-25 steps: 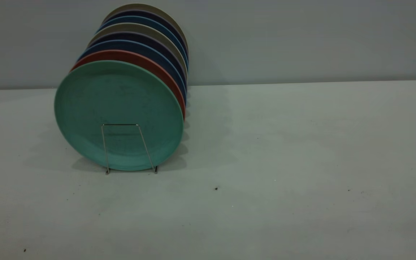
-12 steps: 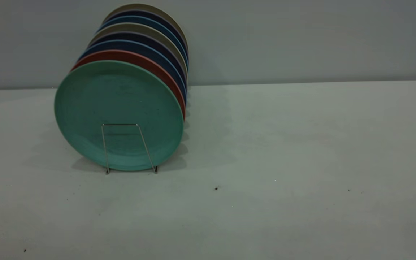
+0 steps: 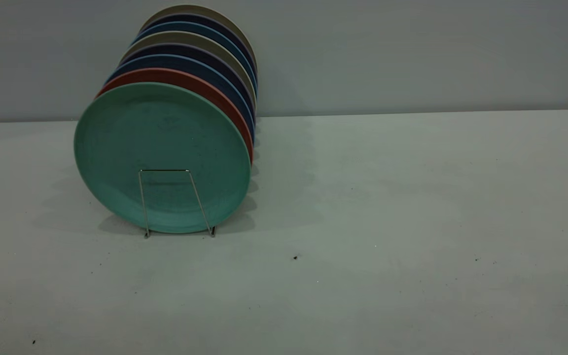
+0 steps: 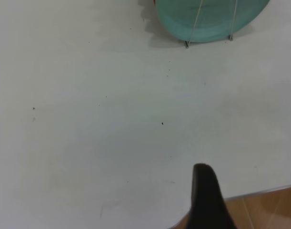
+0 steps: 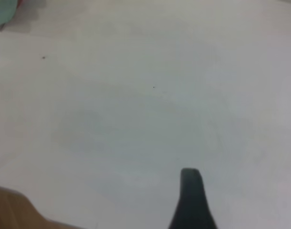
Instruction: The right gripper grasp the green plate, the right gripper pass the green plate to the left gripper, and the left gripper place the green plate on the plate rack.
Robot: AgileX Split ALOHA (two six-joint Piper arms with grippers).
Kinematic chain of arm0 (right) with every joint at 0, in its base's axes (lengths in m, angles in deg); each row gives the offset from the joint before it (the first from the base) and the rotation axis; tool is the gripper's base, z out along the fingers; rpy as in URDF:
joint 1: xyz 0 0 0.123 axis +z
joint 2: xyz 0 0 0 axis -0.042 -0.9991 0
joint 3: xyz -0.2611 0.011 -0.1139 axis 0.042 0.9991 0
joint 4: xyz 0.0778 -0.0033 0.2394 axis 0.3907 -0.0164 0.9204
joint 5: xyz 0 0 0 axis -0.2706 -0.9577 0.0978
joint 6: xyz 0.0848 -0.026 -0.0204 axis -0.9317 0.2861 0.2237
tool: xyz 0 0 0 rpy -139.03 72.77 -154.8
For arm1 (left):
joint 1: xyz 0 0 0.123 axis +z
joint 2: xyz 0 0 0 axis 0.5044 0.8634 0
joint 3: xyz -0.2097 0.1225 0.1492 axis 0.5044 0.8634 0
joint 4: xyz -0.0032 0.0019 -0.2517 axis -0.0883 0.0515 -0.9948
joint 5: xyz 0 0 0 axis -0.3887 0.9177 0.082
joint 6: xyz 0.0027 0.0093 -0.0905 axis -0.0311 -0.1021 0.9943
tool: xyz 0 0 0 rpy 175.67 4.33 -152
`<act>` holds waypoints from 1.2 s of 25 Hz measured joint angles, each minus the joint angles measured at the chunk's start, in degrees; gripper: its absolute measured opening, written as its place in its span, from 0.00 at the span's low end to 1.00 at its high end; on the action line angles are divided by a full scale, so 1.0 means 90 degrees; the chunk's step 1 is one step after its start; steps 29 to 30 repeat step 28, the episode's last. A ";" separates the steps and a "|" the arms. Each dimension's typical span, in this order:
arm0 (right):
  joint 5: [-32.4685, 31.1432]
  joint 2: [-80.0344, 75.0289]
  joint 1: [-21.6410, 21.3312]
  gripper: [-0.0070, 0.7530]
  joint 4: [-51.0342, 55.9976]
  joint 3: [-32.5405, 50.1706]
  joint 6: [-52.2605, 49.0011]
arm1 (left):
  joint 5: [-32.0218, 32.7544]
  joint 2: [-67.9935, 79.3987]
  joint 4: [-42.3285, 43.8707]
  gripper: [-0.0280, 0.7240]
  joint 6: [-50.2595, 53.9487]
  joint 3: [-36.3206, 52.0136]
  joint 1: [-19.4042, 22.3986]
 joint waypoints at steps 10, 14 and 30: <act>0.0000 0.0000 0.0000 0.76 0.0000 0.0000 0.0000 | 0.0000 0.0000 0.0000 0.71 0.0000 0.0000 0.0000; 0.0000 0.0000 0.0000 0.76 0.0000 0.0000 0.0000 | 0.0000 0.0000 0.0000 0.71 0.0000 0.0000 0.0000; 0.0000 0.0000 0.0000 0.76 -0.0242 0.0000 -0.0409 | 0.0000 0.0000 -0.0002 0.71 0.0000 0.0000 0.0000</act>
